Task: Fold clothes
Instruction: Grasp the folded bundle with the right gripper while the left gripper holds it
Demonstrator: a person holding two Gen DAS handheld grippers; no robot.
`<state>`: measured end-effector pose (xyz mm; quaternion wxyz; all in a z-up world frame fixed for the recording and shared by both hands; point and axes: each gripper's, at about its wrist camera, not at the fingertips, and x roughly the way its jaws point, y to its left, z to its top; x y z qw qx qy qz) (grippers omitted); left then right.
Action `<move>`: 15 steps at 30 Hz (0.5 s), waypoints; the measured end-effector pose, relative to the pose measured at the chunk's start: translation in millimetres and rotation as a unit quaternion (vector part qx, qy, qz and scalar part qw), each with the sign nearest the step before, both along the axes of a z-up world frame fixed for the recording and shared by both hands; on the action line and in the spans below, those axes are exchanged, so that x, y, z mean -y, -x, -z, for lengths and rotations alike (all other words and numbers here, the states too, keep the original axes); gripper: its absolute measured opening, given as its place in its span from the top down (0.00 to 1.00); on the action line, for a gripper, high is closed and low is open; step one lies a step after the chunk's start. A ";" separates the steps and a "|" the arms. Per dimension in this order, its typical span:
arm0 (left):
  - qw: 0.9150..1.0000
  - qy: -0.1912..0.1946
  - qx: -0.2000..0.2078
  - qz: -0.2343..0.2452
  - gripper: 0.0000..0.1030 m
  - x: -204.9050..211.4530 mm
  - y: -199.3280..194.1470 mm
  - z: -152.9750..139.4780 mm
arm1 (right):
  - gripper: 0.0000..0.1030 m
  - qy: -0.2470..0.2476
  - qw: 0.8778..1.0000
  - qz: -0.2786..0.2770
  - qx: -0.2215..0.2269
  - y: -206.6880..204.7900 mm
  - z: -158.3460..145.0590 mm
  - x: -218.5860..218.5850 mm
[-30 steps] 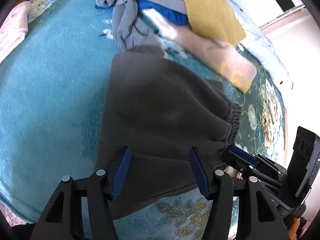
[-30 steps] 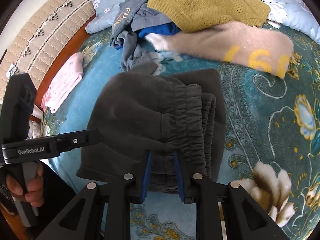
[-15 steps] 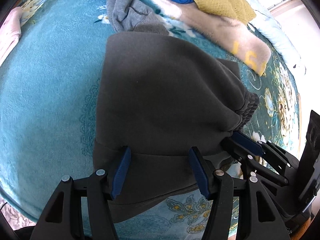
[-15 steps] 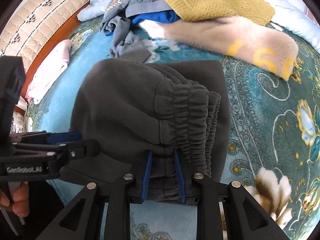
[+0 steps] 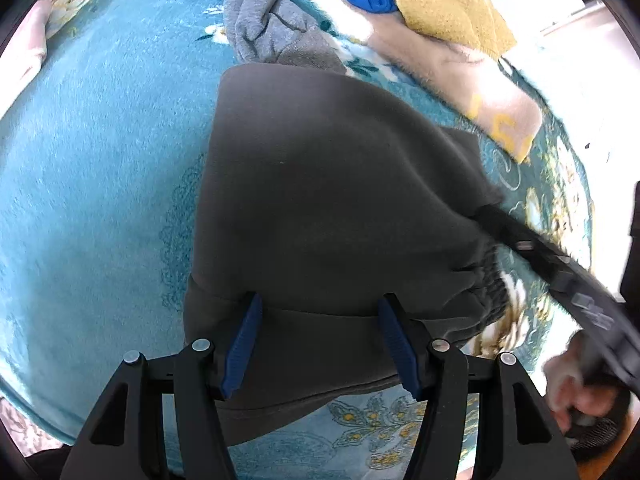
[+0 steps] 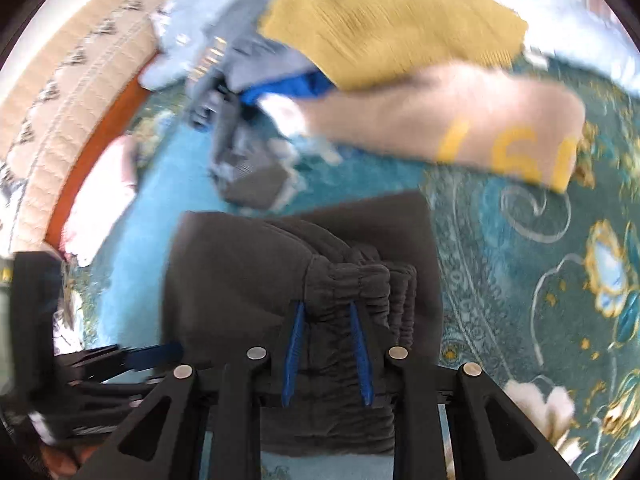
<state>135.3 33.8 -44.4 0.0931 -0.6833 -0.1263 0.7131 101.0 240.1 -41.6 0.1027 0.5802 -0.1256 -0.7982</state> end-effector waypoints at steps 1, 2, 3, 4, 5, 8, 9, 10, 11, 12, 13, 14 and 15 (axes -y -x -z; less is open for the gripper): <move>1.000 -0.005 0.000 -0.003 0.40 1.5 -0.4 0.5 | 0.74 0.004 1.000 0.005 0.005 2.6 5.1 -1.0; 1.000 -0.006 0.000 -0.004 0.40 1.9 -0.8 0.8 | 0.74 0.009 1.000 0.009 0.008 4.8 9.5 -2.0; 1.000 -0.005 0.000 -0.003 0.40 1.6 -1.3 1.2 | 0.74 0.012 1.000 0.011 0.011 6.2 11.6 -3.2; 1.000 -0.004 0.000 -0.002 0.40 1.1 -1.7 1.3 | 0.74 0.015 1.000 0.012 0.013 7.2 12.7 -3.9; 1.000 -0.004 0.000 -0.001 0.40 0.9 -1.4 1.0 | 0.74 0.018 1.000 0.013 0.015 8.2 13.8 -4.6; 1.000 -0.008 0.001 -0.004 0.40 3.3 3.9 -2.1 | 0.74 0.030 0.999 0.015 0.017 8.6 17.5 -8.9; 1.000 -0.012 0.000 -0.007 0.40 4.9 5.2 -3.7 | 0.74 0.034 0.999 0.017 0.017 8.4 17.6 -10.3; 1.000 -0.017 -0.001 -0.011 0.40 6.4 6.6 -5.2 | 0.74 0.037 0.999 0.018 0.017 9.1 17.3 -10.4; 1.000 -0.023 -0.004 -0.016 0.40 8.2 7.5 -6.7 | 0.73 0.041 0.999 0.020 0.015 8.7 15.2 -11.0; 0.999 -0.029 -0.007 -0.021 0.40 10.2 8.2 -8.4 | 0.73 0.051 0.998 0.021 0.011 6.8 11.3 -13.8; 0.999 -0.039 -0.016 -0.030 0.40 14.3 7.7 -12.2 | 0.73 0.063 0.998 0.023 0.006 4.5 7.1 -17.0; 0.998 -0.049 -0.025 -0.037 0.40 17.9 7.2 -15.9 | 0.73 0.076 0.997 0.025 0.001 2.2 2.9 -20.3; 0.996 -0.060 -0.037 -0.048 0.40 22.8 6.6 -21.2 | 0.73 0.088 0.996 0.027 -0.004 0.0 -1.3 -23.6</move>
